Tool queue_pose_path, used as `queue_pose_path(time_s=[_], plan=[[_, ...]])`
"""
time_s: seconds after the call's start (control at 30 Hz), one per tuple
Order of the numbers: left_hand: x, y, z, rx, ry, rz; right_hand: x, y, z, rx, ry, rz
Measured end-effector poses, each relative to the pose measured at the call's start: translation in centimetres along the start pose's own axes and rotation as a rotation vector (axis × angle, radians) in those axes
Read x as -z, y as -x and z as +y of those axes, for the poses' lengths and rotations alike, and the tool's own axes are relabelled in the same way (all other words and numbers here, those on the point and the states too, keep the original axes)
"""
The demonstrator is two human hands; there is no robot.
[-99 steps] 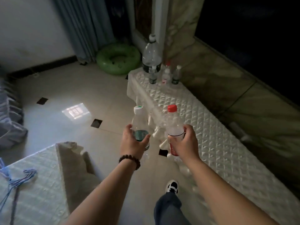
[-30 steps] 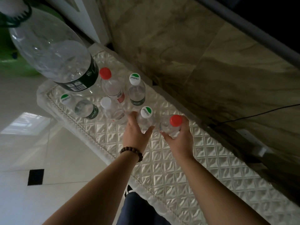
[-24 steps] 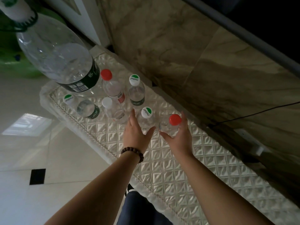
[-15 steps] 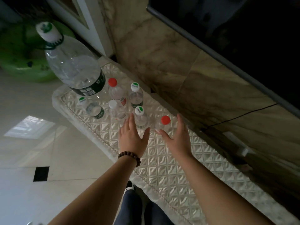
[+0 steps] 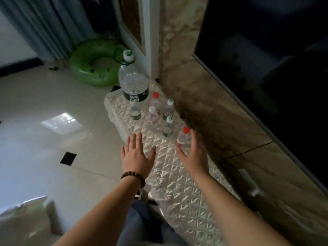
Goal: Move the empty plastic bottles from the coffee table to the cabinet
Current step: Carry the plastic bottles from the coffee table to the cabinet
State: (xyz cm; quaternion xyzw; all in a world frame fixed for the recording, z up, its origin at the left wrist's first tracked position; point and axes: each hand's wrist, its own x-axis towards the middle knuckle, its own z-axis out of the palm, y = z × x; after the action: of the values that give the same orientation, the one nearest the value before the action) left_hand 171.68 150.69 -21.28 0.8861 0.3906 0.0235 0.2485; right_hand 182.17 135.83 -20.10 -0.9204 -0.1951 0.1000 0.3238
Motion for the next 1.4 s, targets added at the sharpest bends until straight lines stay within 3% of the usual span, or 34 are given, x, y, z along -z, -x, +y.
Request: queue_pose_path(time_s=[0.17, 0.67, 0.97, 1.4], plan=[[1.5, 4.7, -3.2, 0.174, 0.001, 0.069, -1.9, 2.1, -2.9, 0.108, 0.000, -0.165], [8.0, 22.2, -18.9, 0.810, 0.067, 0.432, -12.0, 15.4, -17.6, 0.710, 0.139, -0.623], [10.4, 38.4, -26.3, 1.141, 0.158, 0.699, -17.2, 31.0, -24.3, 0.985, 0.122, -0.827], [9.2, 64.7, -33.5, 1.525, 0.211, 0.834, -21.1, 59.0, -24.5, 1.227, 0.131, -1.066]])
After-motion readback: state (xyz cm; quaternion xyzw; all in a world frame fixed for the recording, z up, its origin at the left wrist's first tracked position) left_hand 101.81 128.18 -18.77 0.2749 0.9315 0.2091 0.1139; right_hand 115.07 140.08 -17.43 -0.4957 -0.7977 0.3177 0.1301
